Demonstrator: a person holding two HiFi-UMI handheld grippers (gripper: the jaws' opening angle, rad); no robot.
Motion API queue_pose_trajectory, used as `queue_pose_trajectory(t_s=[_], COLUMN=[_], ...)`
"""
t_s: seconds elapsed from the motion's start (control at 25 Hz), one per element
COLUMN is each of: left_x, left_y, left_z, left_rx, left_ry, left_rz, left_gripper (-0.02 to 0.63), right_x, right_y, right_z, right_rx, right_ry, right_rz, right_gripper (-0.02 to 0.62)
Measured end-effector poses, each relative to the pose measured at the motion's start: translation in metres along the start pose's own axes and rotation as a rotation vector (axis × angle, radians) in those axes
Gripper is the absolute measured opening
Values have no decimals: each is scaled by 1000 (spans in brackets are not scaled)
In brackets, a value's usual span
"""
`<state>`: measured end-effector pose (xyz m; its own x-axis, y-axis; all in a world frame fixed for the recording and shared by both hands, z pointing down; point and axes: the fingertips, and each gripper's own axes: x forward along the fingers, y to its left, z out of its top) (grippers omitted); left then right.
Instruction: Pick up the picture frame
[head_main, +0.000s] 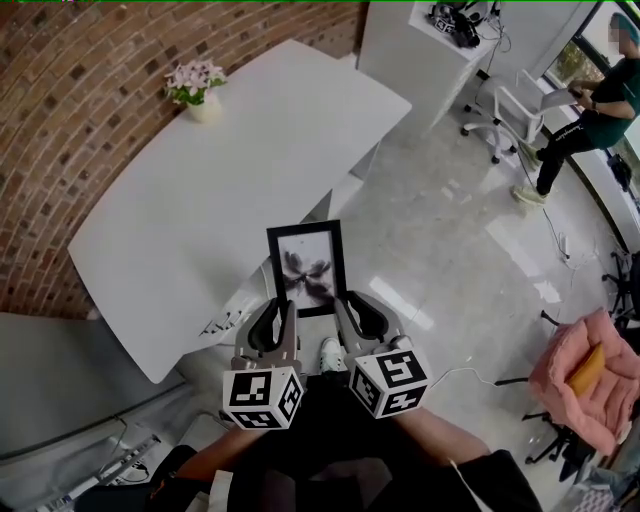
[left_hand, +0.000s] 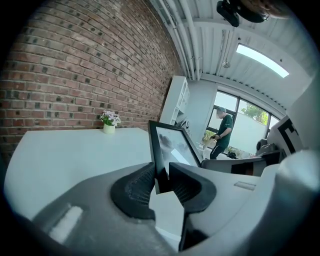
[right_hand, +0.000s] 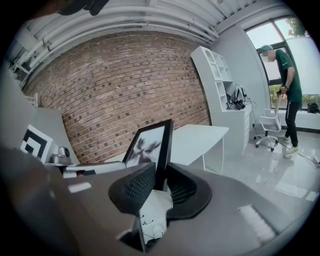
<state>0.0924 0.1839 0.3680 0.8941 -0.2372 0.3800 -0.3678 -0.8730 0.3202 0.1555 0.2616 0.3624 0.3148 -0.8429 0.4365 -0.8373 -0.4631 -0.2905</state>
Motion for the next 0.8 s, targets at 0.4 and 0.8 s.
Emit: queue_pose_trajectory(t_s=[0.4,0.8], left_x=[-9,-17], left_y=[14,32], left_z=[4,5], left_rx=[-11,-17], left_ry=[-8,-8], left_rz=[29,56], left_gripper=[80,80], right_x=[8,20], right_y=[15,31], right_z=[1,0], right_rx=[-13,-23], right_ry=[6,15], right_rz=[32,60], right_gripper=[66,66])
